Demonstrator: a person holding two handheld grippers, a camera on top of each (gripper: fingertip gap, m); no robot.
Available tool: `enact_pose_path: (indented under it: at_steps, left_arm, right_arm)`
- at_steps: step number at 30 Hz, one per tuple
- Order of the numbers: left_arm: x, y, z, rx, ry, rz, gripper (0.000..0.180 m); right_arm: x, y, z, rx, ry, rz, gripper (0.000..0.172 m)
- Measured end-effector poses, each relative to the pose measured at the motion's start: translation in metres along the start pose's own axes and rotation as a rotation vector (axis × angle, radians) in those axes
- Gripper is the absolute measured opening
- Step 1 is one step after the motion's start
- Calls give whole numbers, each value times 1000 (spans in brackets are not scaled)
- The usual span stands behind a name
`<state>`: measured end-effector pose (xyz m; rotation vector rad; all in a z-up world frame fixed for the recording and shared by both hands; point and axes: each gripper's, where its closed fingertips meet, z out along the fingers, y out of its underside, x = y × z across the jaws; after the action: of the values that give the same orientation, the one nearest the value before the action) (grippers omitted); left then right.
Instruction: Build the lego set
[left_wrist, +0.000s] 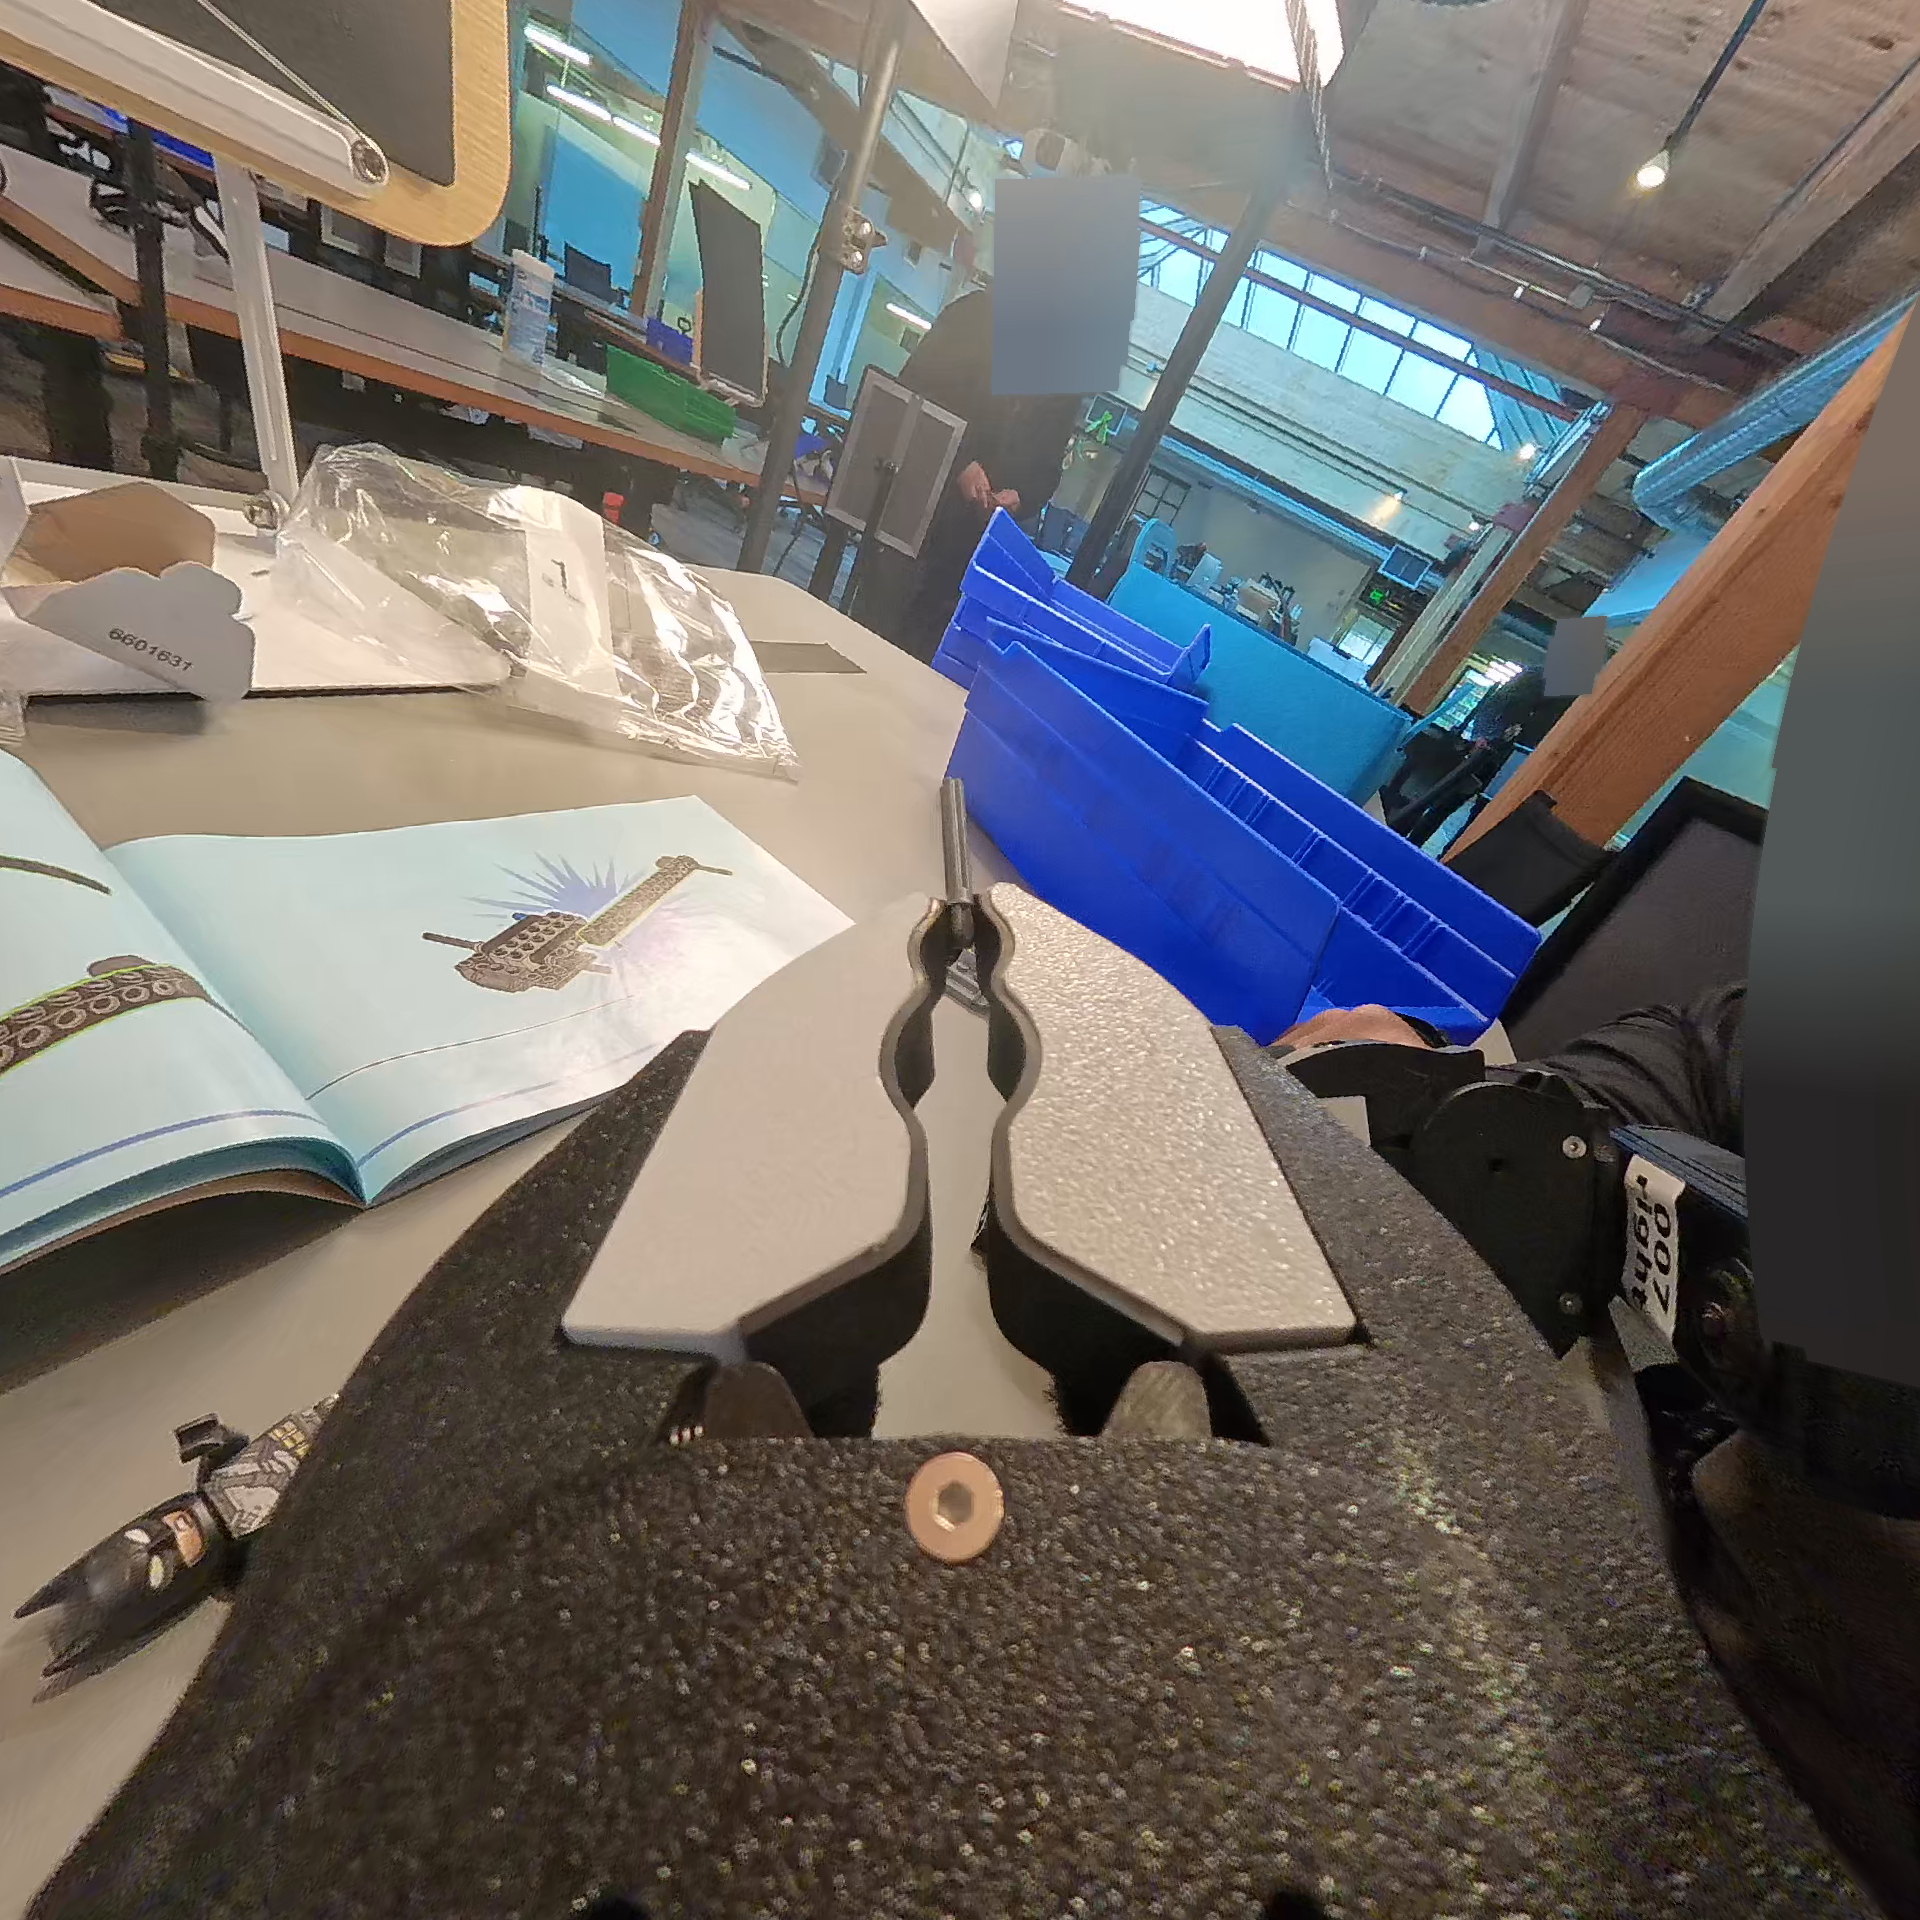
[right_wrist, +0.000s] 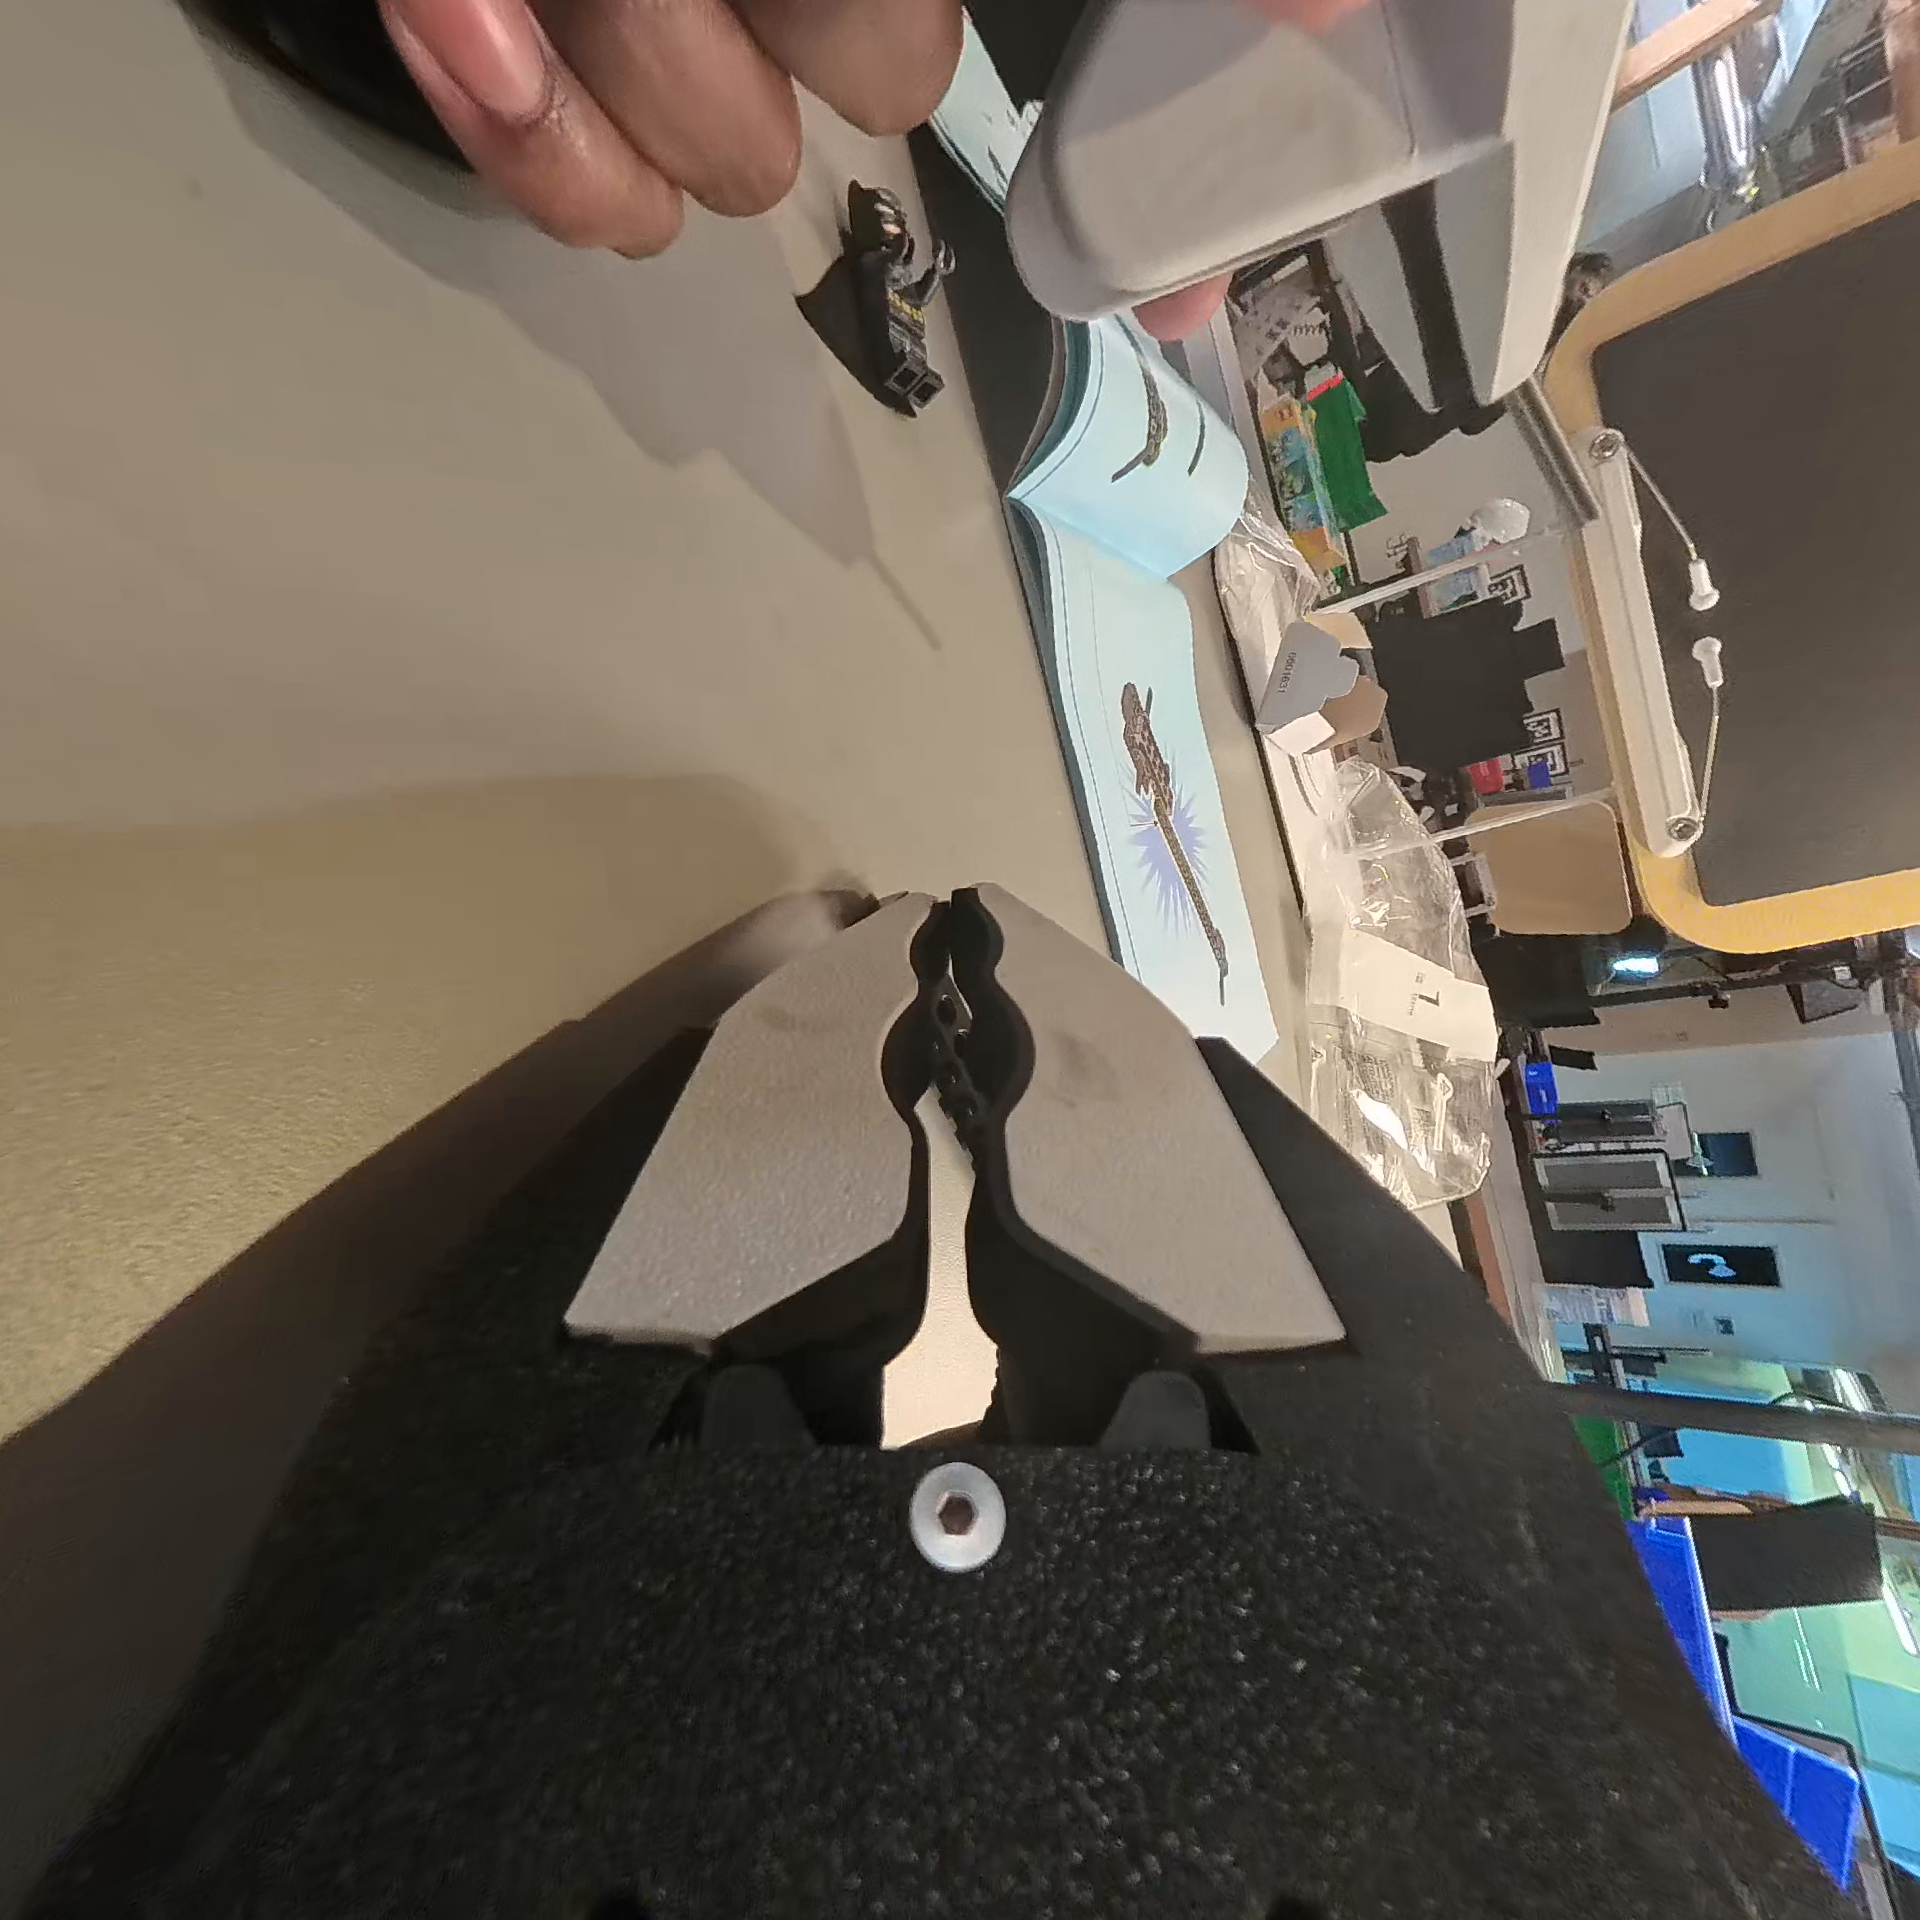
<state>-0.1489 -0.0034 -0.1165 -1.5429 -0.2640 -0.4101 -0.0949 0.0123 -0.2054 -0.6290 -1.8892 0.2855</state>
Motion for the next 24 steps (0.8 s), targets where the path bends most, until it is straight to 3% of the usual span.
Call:
enact_pose_path:
  at_steps: [24]
  left_arm:
    - [4,3,4,-4,41,-47,4]
  right_arm:
    - [4,5,0,-17,42,-23,0]
